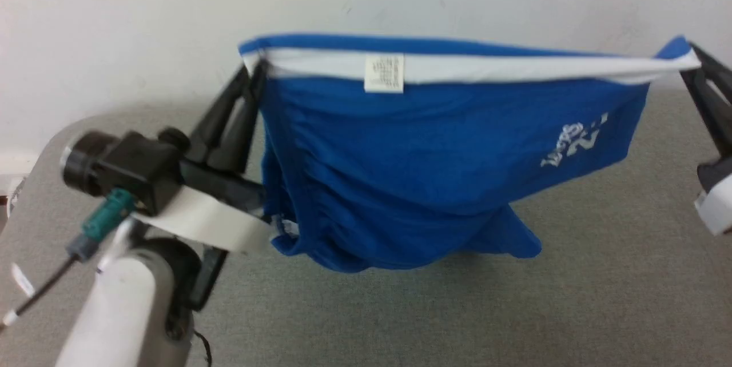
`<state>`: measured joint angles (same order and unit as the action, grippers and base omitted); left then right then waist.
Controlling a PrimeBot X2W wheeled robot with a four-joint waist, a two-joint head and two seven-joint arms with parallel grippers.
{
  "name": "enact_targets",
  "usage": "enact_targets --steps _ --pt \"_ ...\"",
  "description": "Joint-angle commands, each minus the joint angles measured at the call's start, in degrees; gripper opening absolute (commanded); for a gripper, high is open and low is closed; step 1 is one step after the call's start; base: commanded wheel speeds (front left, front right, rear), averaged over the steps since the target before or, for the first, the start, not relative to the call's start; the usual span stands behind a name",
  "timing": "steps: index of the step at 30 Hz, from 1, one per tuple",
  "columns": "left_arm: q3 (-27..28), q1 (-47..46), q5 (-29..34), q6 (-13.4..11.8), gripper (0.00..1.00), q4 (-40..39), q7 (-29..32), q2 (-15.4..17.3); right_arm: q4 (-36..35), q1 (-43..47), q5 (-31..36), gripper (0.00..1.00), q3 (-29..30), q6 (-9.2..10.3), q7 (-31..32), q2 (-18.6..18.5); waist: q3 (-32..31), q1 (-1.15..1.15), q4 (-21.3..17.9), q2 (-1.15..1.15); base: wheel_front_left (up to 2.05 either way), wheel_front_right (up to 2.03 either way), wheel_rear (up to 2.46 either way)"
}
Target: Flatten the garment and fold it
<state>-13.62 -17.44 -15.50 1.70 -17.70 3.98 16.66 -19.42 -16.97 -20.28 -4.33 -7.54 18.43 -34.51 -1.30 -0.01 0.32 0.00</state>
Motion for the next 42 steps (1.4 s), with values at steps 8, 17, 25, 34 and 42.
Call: enact_targets --steps 8,17,25,34,42 --pt "3.14 -10.3 -0.83 0.63 0.0 1.44 3.18 2.44 4.67 -14.53 -7.72 0.0 -7.74 0.05 4.75 -4.99 3.8 0.01 -2.1 0.0 0.0 0.0 0.0" --pt "3.1 -28.82 -1.79 3.79 0.0 12.29 4.73 5.29 17.26 -36.09 -8.01 0.0 -18.96 0.05 2.45 -7.6 14.97 0.01 -3.94 0.0 0.0 0.0 0.0" --pt "0.96 -49.36 -1.34 4.95 0.0 28.53 3.21 4.72 32.22 -56.74 -5.41 0.0 -27.68 0.05 -2.68 -3.16 25.28 0.01 -5.24 0.0 0.0 0.0 0.0" --pt "0.57 -60.42 0.11 4.23 0.0 42.1 -5.43 2.05 48.33 -67.75 -0.92 0.0 -30.41 0.05 -11.98 3.2 30.61 0.01 -5.34 0.0 0.0 0.0 0.0" --pt "-1.61 -57.61 0.61 4.23 0.0 49.3 -11.13 0.03 55.66 -65.78 -0.91 0.0 -33.17 0.05 -16.72 6.36 30.71 0.01 -4.36 0.0 0.0 0.0 0.0"
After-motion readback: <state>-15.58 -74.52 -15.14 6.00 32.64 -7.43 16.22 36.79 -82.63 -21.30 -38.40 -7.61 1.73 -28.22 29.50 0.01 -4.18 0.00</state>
